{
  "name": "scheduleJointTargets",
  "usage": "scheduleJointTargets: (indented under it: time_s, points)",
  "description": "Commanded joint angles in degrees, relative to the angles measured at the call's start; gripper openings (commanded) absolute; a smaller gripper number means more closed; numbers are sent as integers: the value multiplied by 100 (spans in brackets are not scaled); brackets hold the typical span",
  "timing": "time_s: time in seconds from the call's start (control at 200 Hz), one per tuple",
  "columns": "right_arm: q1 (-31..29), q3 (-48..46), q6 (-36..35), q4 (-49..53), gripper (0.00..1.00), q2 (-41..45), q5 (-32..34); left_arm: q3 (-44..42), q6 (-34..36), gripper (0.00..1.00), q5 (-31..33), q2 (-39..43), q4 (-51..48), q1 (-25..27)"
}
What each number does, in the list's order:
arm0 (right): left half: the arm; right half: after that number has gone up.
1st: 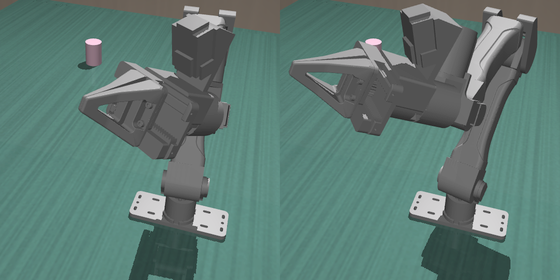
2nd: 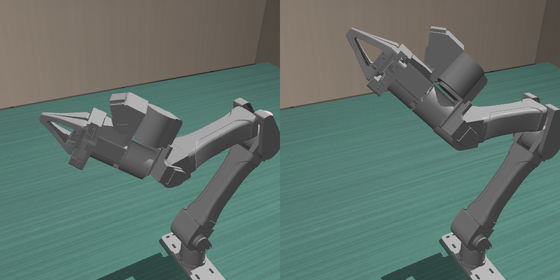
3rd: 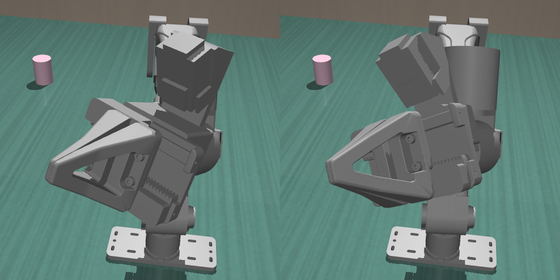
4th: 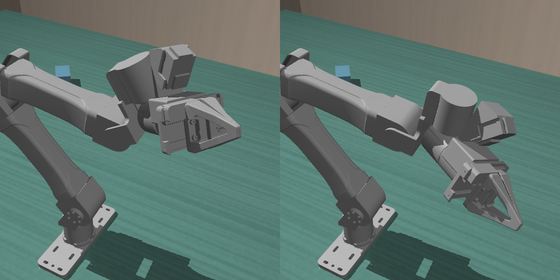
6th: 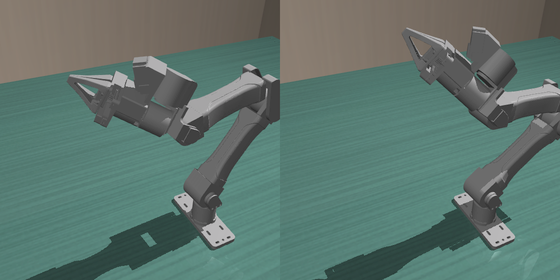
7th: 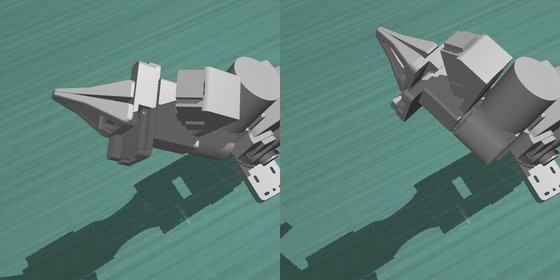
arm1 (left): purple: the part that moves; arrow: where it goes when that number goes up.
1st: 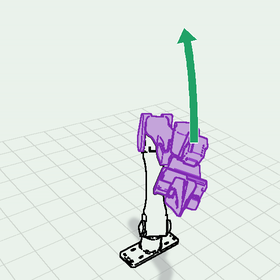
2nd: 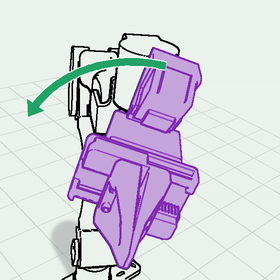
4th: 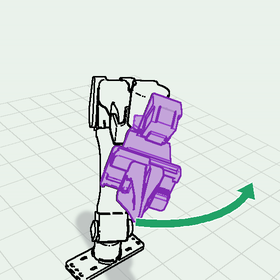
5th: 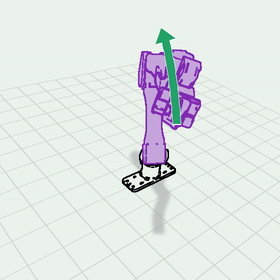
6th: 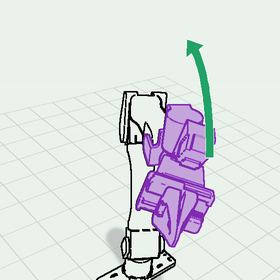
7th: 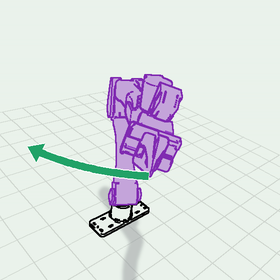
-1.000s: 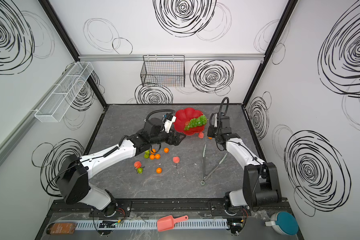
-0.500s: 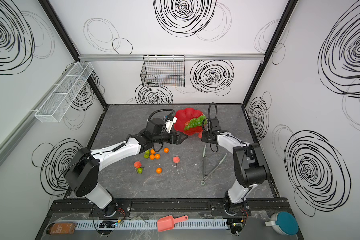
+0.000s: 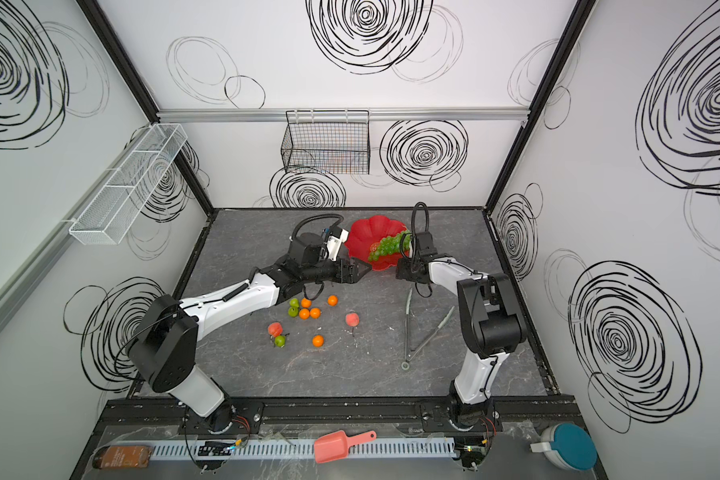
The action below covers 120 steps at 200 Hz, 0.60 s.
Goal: Place and organize the fake fruits in the fruit bowl
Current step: 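Grasp the pink peach beside the bowl with the right gripper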
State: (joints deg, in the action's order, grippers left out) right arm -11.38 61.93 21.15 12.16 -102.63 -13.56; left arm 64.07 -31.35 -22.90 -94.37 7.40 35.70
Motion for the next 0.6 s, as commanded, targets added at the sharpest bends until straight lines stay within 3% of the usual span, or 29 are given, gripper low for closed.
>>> scheduleJointTargets:
  time_s: [0.0, 0.595]
  points:
    - [-57, 261, 85, 26, 62, -137, -24, 78, -11, 96, 13, -20, 182, -41]
    - [-110, 906, 160, 397, 62, -758, 345, 97, -64, 96, -98, 7, 209, -125]
